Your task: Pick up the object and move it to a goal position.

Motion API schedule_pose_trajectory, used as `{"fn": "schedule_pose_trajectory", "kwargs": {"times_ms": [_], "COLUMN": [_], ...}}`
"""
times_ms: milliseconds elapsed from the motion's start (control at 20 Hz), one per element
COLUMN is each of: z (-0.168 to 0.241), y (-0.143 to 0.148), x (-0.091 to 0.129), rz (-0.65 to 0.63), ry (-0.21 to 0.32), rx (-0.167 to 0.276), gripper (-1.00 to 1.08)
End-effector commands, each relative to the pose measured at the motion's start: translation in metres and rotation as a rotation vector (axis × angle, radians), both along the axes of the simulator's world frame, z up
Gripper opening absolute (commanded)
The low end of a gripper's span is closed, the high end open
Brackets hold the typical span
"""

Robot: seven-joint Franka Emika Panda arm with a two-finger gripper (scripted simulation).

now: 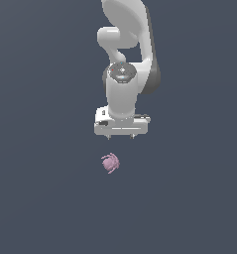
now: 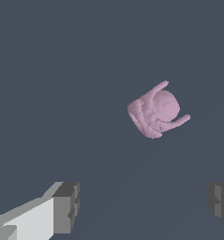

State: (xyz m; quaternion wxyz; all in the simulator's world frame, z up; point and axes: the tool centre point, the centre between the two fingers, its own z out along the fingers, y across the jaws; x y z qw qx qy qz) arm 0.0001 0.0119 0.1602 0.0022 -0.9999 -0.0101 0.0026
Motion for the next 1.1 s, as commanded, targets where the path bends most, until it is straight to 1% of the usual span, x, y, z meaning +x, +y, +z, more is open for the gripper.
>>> {"fn": "schedule_pose_trajectory", "kwargs": {"times_ms": [0, 500, 750, 1050], "z": [0.0, 0.013, 0.011, 0.004], "y": [0.0, 0.018, 0.016, 0.01], "x": [0.0, 0.005, 0.006, 0.012], "rz": [0.0, 0.021, 0.03, 0.084], "ry": [0.0, -0.009, -0.008, -0.009], "rx": [0.0, 0.024, 0.023, 0.019], "gripper": [1.0, 1.0, 1.0, 1.0]}}
